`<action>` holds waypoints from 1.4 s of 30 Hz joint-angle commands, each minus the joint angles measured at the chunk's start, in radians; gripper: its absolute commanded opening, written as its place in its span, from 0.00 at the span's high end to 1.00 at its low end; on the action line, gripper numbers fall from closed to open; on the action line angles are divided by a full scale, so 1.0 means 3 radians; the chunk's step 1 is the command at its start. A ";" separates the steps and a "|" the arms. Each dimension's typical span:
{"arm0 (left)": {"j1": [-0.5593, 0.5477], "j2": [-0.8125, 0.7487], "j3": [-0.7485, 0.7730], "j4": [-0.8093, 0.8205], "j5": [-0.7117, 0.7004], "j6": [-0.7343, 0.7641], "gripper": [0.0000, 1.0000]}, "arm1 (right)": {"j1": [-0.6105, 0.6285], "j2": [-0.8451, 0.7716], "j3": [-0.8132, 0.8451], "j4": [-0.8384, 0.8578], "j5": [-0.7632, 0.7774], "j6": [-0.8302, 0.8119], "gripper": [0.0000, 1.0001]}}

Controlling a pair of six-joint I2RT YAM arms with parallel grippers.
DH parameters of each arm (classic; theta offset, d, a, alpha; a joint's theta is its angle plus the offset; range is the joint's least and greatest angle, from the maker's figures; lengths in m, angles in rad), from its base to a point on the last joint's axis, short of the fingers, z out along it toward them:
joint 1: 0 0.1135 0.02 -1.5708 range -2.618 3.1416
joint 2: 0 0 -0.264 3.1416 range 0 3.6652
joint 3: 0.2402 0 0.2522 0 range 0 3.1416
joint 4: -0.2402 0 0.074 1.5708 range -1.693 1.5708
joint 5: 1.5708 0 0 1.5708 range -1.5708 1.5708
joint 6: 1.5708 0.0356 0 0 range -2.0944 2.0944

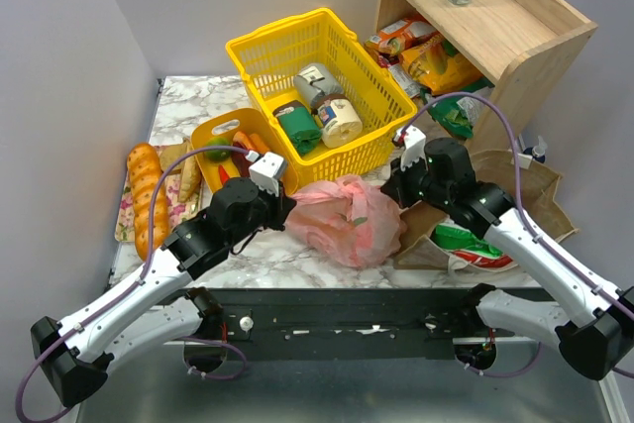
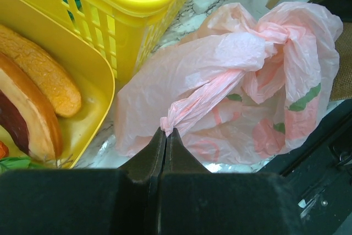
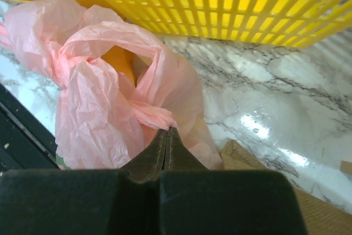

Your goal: Place the mixed food into the grocery bags and tie them

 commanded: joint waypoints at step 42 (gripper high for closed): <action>0.0064 -0.0502 -0.0076 -0.0581 -0.1005 0.0175 1.00 | -0.0054 0.0355 -0.0218 0.0321 0.2505 -0.0131 0.99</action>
